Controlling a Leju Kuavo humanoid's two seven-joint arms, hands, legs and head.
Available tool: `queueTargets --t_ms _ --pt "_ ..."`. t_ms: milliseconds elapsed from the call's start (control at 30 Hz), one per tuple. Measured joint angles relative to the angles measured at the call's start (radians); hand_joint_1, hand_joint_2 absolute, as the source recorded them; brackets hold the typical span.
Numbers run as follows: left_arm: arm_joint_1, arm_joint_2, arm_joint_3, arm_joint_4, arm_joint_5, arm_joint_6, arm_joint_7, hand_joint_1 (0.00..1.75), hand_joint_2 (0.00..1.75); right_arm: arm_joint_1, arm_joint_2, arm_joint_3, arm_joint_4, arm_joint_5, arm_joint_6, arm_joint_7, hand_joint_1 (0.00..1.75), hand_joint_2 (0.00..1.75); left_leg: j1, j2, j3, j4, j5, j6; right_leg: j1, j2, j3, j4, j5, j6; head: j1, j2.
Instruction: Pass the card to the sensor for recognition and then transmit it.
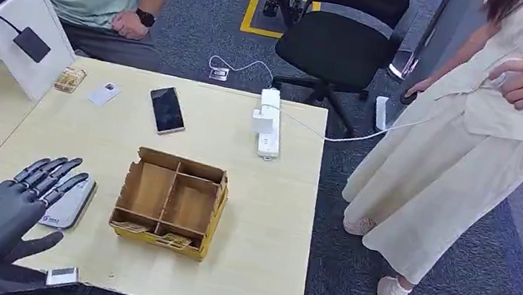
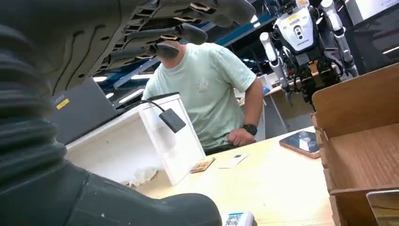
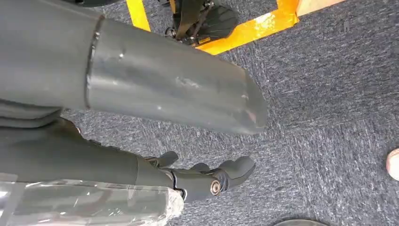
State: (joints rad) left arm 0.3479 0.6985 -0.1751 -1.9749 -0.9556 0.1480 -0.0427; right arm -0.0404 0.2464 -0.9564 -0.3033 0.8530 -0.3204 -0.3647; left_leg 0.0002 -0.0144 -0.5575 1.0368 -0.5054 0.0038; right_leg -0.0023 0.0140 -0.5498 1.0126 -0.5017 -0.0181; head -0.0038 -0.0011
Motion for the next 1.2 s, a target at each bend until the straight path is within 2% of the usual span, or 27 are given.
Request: queueTargets --t_ms 167,367,833,1200 --pt "0.009 -0.003 -0.010 0.000 -0.015 -0.004 -0.001 0.00 1.75 -0.001 0.000 -0.006 -0.003 0.000 0.000 -0.003 0.00 0.00 0.000 0.000 0.000 0.000 0.000 0.000 0.000 0.000 0.000 0.000 0.000 0.000 0.000 0.000" --pt "-0.042 -0.019 -0.095 0.047 -0.039 -0.019 -0.006 0.00 1.75 -0.006 0.000 -0.008 -0.004 0.014 0.003 -0.014 0.00 0.00 0.000 0.000 0.000 0.000 0.000 0.000 0.000 0.000 0.000 0.000 0.000 0.000 0.000 0.000" --pt "-0.189 -0.104 -0.274 0.226 -0.048 -0.034 -0.025 0.00 1.75 -0.015 0.000 -0.008 -0.001 0.042 -0.001 -0.011 0.00 0.00 0.000 0.000 0.000 0.000 0.000 0.000 0.000 0.000 0.000 0.000 0.000 0.000 0.000 0.000" --pt "-0.262 -0.126 -0.319 0.272 -0.044 -0.054 -0.052 0.00 1.75 -0.022 0.000 -0.008 0.006 0.052 -0.001 0.000 0.00 0.00 0.000 0.000 0.000 0.000 0.000 0.000 0.000 0.000 0.000 0.000 0.000 0.000 0.001 0.000"
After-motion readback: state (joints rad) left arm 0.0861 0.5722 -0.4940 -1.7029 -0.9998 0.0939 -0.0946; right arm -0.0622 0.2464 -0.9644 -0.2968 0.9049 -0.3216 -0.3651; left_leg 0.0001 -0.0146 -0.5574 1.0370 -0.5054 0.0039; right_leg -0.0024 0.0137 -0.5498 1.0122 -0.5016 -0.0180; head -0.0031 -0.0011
